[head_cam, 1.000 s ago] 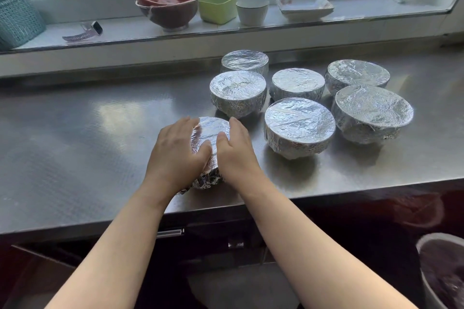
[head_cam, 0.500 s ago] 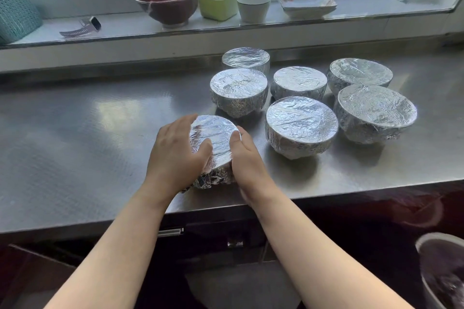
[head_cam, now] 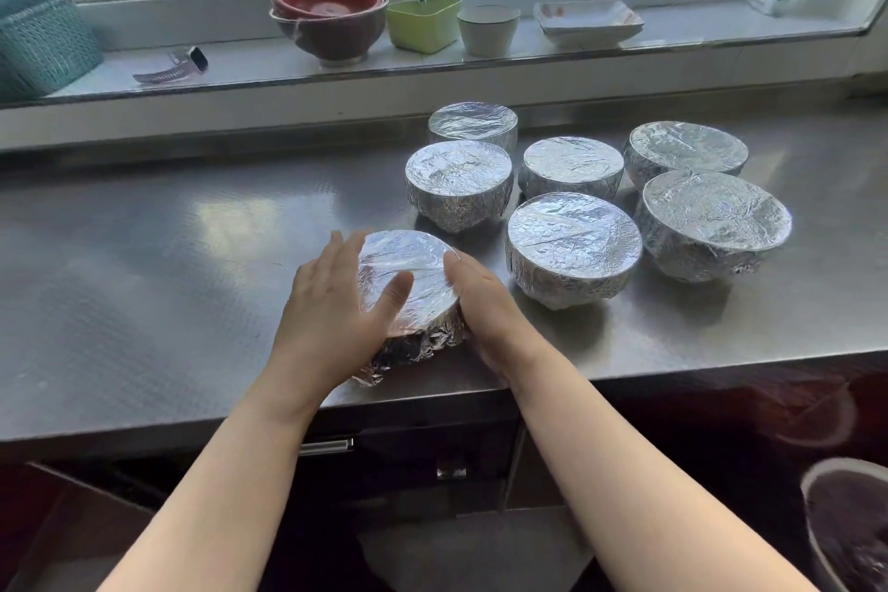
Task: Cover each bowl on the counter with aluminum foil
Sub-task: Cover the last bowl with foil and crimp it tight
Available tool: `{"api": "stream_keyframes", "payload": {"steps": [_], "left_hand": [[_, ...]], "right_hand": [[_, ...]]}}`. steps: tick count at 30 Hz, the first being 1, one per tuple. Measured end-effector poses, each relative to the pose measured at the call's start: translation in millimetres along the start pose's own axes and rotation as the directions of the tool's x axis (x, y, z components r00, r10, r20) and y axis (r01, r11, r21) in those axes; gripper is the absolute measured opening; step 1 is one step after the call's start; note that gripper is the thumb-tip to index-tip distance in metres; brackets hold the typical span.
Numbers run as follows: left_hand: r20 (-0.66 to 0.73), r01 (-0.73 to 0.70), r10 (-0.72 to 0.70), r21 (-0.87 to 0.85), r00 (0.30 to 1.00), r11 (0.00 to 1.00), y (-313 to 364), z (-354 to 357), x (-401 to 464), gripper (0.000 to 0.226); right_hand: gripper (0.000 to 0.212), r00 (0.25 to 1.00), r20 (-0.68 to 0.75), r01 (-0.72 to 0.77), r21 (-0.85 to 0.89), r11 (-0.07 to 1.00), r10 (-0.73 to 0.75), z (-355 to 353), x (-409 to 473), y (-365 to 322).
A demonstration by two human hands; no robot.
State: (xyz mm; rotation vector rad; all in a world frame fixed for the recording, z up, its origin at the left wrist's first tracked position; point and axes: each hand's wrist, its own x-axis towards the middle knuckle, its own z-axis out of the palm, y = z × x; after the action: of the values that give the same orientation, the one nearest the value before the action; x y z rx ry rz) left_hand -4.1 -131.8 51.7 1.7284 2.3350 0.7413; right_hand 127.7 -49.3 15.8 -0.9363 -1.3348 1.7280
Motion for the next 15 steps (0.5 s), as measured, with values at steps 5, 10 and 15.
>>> {"api": "stream_keyframes", "payload": {"steps": [5,10,15], "left_hand": [[0.078,-0.059,0.054,0.072,0.996,0.996,-11,-13,-1,0.113],[0.074,-0.171,0.161,0.159,0.984,0.972,-11,-16,16,0.129],[0.206,-0.334,0.299,0.168,0.932,0.927,-9,-3,29,0.124]], "right_hand": [[0.043,0.999,0.043,-0.012,-0.096,0.995,0.017,-4,4,-2],[0.033,0.998,0.060,0.009,-0.184,0.983,0.002,-9,0,-9],[0.050,0.998,0.061,0.028,-0.233,0.972,-0.015,-10,-4,-11]]}}
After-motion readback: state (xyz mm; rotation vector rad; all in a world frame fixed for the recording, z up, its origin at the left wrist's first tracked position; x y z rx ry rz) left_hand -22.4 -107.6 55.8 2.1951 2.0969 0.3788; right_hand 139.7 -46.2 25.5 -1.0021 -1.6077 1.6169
